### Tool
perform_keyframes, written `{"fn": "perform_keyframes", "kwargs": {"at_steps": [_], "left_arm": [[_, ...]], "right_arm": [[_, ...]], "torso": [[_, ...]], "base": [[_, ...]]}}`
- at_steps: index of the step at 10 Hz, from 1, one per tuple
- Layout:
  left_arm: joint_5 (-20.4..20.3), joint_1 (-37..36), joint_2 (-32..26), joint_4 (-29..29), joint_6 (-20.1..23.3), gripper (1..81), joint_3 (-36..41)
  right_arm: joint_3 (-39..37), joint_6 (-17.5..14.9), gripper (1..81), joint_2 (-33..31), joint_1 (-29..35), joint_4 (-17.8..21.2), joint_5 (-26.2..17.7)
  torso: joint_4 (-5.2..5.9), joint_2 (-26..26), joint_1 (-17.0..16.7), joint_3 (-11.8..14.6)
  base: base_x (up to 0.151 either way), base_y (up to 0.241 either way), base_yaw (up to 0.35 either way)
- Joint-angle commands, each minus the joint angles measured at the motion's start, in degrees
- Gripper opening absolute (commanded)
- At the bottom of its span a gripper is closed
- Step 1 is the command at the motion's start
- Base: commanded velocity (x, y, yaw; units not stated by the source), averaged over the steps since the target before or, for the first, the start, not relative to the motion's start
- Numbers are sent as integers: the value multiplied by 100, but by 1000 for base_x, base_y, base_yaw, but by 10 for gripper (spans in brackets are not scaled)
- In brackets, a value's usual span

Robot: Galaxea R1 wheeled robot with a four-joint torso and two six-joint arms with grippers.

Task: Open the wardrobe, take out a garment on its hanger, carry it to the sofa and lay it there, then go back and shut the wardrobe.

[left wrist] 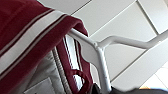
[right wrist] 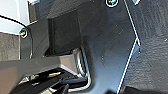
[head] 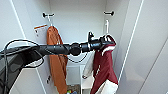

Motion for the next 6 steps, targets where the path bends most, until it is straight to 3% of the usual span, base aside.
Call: {"fn": "perform_keyframes", "kwargs": {"at_steps": [1, 6], "left_arm": [[-596, -1075, -2, 277, 200, 10, 68], [-587, -951, -108, 330, 208, 10, 357]], "right_arm": [[21, -33, 811, 8, 183, 11, -318], [21, -51, 811, 26, 174, 2, -318]], "torso": [[0, 0, 0, 0], [0, 0, -2, 0]], "base": [[-116, 0, 0], [-118, 0, 0]]}}
